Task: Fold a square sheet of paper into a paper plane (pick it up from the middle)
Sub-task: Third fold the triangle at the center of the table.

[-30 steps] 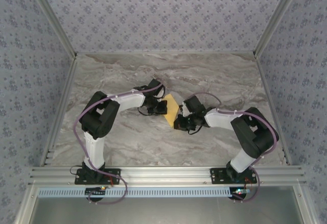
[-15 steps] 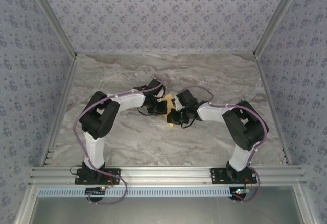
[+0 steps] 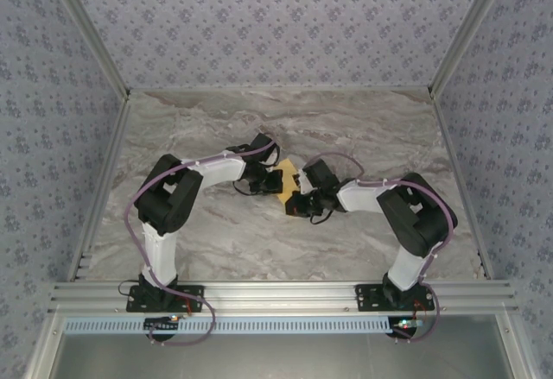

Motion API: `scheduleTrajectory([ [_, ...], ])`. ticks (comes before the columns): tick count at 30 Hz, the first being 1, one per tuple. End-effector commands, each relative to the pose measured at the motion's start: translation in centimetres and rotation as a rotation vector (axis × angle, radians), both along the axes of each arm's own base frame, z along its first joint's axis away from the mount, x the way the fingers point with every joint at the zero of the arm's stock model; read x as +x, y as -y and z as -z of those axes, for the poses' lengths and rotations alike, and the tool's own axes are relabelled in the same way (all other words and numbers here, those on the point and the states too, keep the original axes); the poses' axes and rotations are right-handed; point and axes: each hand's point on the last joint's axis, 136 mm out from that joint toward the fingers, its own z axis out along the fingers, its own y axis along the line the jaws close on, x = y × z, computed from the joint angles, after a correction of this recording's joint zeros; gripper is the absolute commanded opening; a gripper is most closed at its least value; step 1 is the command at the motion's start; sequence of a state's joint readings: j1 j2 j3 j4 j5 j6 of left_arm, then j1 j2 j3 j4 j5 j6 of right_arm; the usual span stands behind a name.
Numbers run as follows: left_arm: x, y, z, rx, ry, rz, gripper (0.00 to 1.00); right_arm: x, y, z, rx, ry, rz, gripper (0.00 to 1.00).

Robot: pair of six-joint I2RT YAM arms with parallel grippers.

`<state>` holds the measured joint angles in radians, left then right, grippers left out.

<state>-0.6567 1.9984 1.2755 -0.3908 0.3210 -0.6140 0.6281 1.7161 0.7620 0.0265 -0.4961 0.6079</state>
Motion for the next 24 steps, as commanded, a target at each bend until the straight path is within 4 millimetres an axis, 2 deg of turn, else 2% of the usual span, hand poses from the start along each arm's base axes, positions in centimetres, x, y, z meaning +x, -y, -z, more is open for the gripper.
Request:
scheduleTrajectory([
  [1, -3.6, -6.4, 7.4, 0.32, -0.144, -0.039, 0.0, -4.6, 2.9, 2.3, -0.102, -0.14, -0.042, 0.0],
  [3, -3.6, -6.4, 7.4, 0.319, -0.143, -0.037, 0.0, -4.4, 2.9, 1.6, -0.094, -0.12, -0.051, 0.0],
  [5, -3.4, -6.3, 7.4, 0.314, -0.14, -0.038, 0.0, -3.4, 2.8, 0.5, -0.081, -0.082, -0.036, 0.0],
  [9, -3.4, -6.1, 7.2, 0.304, -0.137, -0.035, 0.0, 0.3, 2.8, -1.9, -0.043, 0.011, 0.042, 0.0],
  [12, -3.3, -5.9, 7.0, 0.297, -0.136, -0.032, 0.0, 3.0, 2.6, -2.6, -0.026, 0.052, 0.086, 0.0],
  [15, -3.1, -5.8, 6.9, 0.294, -0.133, -0.032, 0.0, 4.4, 1.7, -2.3, -0.016, 0.053, 0.08, 0.0],
  [19, -3.2, -5.7, 7.0, 0.291, -0.135, -0.031, 0.0, 4.6, 0.5, -1.4, -0.001, 0.031, 0.05, 0.0],
  [24, -3.2, -5.7, 7.0, 0.291, -0.137, -0.034, 0.0, 4.7, 0.3, -0.4, -0.008, 0.007, 0.044, 0.0],
])
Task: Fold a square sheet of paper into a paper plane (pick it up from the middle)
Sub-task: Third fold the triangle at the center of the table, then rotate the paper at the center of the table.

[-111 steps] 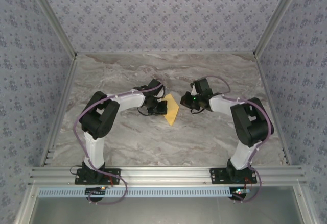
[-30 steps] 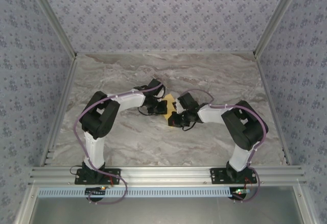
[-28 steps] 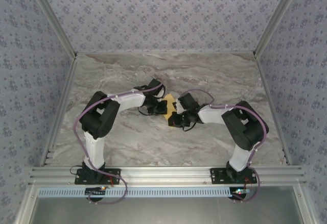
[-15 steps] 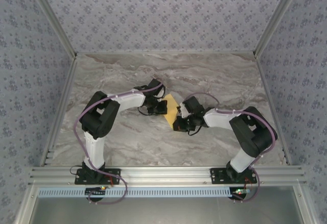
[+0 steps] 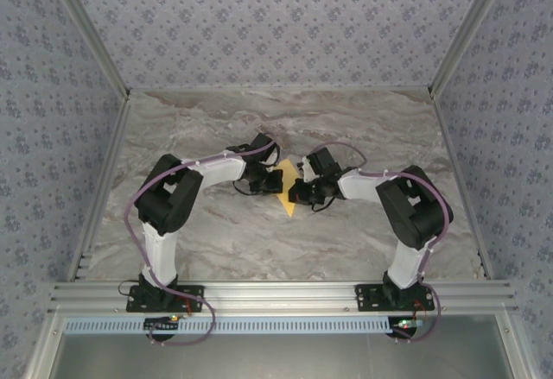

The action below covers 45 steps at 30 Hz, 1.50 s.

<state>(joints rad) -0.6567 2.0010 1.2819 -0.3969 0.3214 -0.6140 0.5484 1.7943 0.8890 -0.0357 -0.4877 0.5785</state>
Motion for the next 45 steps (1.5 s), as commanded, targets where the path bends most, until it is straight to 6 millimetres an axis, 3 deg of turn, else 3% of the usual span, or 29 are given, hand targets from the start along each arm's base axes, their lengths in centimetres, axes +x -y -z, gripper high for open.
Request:
scheduleTrajectory([
  [1, -3.3, -5.7, 7.1, 0.291, -0.135, -0.033, 0.0, 0.0, -0.4, 0.4, -0.001, -0.018, -0.019, 0.0],
  [7, -3.2, -5.9, 7.2, 0.301, -0.135, -0.034, 0.0, -2.9, 1.6, 2.4, -0.056, -0.088, -0.028, 0.0],
  [11, -3.1, -5.9, 7.2, 0.3, -0.129, -0.027, 0.0, -3.4, 2.8, 2.1, -0.069, -0.083, -0.019, 0.0],
  [15, -2.6, -5.6, 6.8, 0.291, -0.11, -0.015, 0.0, -1.5, 2.4, -0.6, -0.027, -0.004, -0.003, 0.0],
  [18, -2.0, -4.9, 5.8, 0.263, -0.076, 0.006, 0.0, 1.1, 2.9, -2.7, -0.011, 0.063, 0.058, 0.0],
  [22, -0.5, -2.8, 2.6, 0.163, -0.008, 0.036, 0.03, 4.2, 3.2, -3.5, -0.022, 0.095, 0.115, 0.0],
  [26, 1.1, -0.4, -2.4, 0.026, 0.075, 0.03, 0.22, 6.3, 2.5, -3.0, -0.042, 0.091, 0.126, 0.0],
  [29, 1.9, -0.5, -4.5, 0.007, 0.117, -0.015, 0.32, 8.1, 2.0, -2.4, -0.078, 0.073, 0.132, 0.02],
  [32, 2.4, -2.1, -5.1, 0.046, 0.137, -0.091, 0.37, 10.0, 1.2, -2.0, -0.099, 0.057, 0.129, 0.03],
  [36, 2.3, -3.7, -5.3, 0.053, 0.157, -0.157, 0.42, 10.9, 0.5, -0.7, -0.126, 0.025, 0.111, 0.05],
  [40, 1.9, -4.4, -5.8, 0.048, 0.175, -0.178, 0.49, 11.0, 1.3, 0.7, -0.175, -0.006, 0.125, 0.07],
  [45, 1.5, -4.6, -6.5, 0.009, 0.195, -0.205, 0.57, 10.0, 3.8, 2.5, -0.274, -0.057, 0.199, 0.08],
])
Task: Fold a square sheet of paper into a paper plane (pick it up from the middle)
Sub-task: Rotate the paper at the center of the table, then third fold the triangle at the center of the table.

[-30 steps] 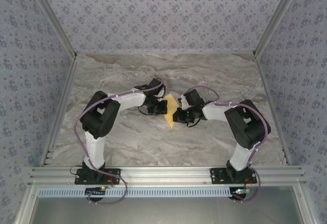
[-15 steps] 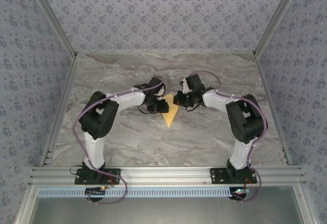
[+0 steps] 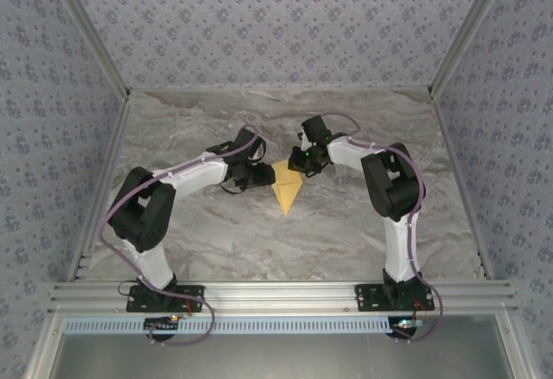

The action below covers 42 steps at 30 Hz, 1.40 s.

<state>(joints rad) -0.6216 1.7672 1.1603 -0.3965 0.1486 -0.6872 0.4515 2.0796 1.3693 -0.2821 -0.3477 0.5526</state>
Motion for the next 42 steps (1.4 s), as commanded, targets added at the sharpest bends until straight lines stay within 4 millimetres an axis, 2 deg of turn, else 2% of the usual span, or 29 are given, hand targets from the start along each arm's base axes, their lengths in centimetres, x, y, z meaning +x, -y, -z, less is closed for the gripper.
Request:
scheduleTrajectory([
  [1, 0.2, 0.1, -1.5, -0.044, 0.046, -0.03, 0.57, -2.0, 3.4, 2.6, -0.152, -0.098, 0.085, 0.08],
  [6, -0.8, 1.1, -2.1, -0.11, 0.056, -0.002, 0.56, -4.0, 7.5, 2.7, -0.242, -0.128, 0.278, 0.08],
  [7, -1.1, 1.3, -2.2, -0.12, 0.061, 0.007, 0.55, -5.1, 8.5, 3.2, -0.263, -0.147, 0.312, 0.08],
  [11, -2.4, 3.1, -2.8, -0.194, 0.067, 0.055, 0.4, -5.4, 9.7, 1.5, -0.191, -0.107, 0.409, 0.08],
  [16, -4.2, 6.3, -3.1, -0.31, 0.066, 0.105, 0.18, -4.1, 8.4, -3.2, 0.043, 0.038, 0.375, 0.07],
  [18, -4.8, 7.3, -3.0, -0.334, 0.067, 0.119, 0.12, -4.7, 7.8, -4.7, 0.106, 0.072, 0.331, 0.06],
  [20, -5.2, 7.9, -2.6, -0.338, 0.056, 0.133, 0.08, -5.7, 7.4, -5.2, 0.137, 0.077, 0.294, 0.03],
  [23, -5.5, 8.7, -1.5, -0.336, 0.025, 0.144, 0.03, -7.6, 6.6, -5.1, 0.181, 0.056, 0.24, 0.0],
  [28, -5.3, 9.4, 0.0, -0.324, -0.002, 0.15, 0.0, -10.0, 4.6, -4.4, 0.214, 0.022, 0.163, 0.0],
  [36, -5.1, 8.8, 2.9, -0.23, -0.045, 0.135, 0.0, -11.4, 1.3, -2.5, 0.206, -0.019, 0.089, 0.0],
  [42, -5.5, 8.1, 3.8, -0.197, -0.062, 0.131, 0.0, -11.7, 0.9, -0.6, 0.166, -0.049, 0.089, 0.0],
])
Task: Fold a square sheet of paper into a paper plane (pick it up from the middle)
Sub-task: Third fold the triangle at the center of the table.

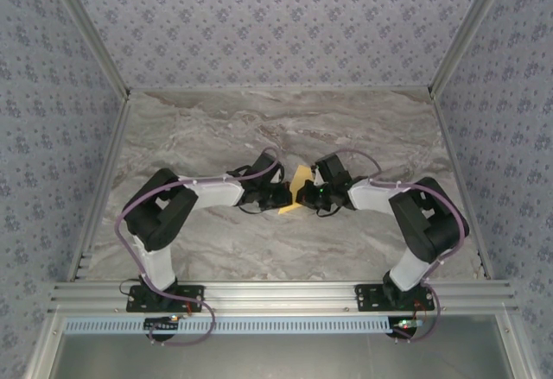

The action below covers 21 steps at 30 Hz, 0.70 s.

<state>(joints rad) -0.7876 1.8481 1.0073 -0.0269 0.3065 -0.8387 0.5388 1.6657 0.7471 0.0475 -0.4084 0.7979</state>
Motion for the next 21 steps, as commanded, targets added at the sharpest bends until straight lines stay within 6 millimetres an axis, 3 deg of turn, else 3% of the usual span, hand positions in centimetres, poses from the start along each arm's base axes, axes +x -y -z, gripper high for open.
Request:
scheduleTrajectory([
  [1, -0.1, -0.1, 0.4, 0.03, -0.002, 0.01, 0.0, 0.7, -0.3, 0.3, -0.005, -0.002, 0.015, 0.0],
  [7, -0.8, 0.1, -0.1, 0.003, -0.013, 0.036, 0.0, 0.4, 0.1, 1.3, -0.027, -0.026, 0.026, 0.0],
  [21, -2.2, -1.7, 1.6, 0.062, -0.065, 0.021, 0.0, 0.6, -0.9, -0.3, 0.031, 0.019, -0.003, 0.0],
])
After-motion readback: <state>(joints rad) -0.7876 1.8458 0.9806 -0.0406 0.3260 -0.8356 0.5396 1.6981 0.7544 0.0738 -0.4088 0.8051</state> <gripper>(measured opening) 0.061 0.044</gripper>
